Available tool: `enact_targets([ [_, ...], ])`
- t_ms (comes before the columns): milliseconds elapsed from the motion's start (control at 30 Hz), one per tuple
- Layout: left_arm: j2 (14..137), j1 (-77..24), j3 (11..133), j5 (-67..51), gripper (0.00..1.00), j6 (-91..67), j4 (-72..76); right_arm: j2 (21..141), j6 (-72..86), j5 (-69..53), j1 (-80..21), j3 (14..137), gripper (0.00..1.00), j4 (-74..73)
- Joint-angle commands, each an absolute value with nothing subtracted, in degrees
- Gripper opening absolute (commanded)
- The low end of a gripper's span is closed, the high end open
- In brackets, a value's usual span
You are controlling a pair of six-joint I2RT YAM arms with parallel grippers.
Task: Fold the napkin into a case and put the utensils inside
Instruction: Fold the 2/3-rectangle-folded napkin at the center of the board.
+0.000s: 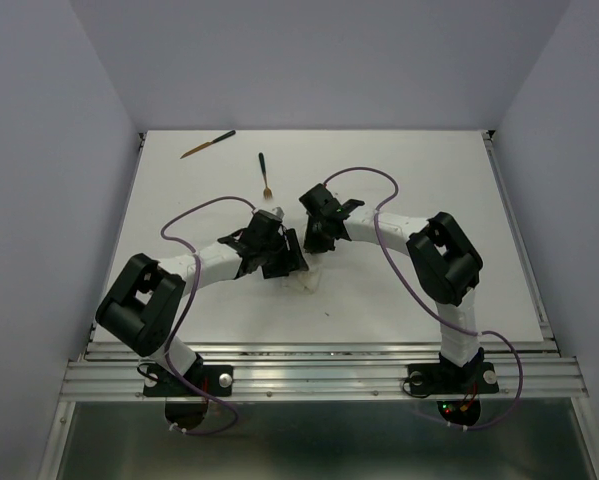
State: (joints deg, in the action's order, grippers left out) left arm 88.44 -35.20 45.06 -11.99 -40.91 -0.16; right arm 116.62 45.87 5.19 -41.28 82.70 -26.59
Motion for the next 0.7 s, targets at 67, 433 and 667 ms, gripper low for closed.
enact_targets([
  [67,87.3,-35.3,46.4,-8.5,0.67,-40.3,-2.9,118.7,44.8,7.5,-41.4,82.9,0.01,-28.4],
  [433,87.5,-35.2,44.4,-6.6,0.61,-40.4,-3.3,118.0,44.6,7.8,-41.4,82.4,0.01,-28.5],
  [667,88.9,-35.2,42.7,-8.3,0.31,-40.5,-0.9,116.9,43.6,8.3,-41.4,82.4,0.01,-28.1],
])
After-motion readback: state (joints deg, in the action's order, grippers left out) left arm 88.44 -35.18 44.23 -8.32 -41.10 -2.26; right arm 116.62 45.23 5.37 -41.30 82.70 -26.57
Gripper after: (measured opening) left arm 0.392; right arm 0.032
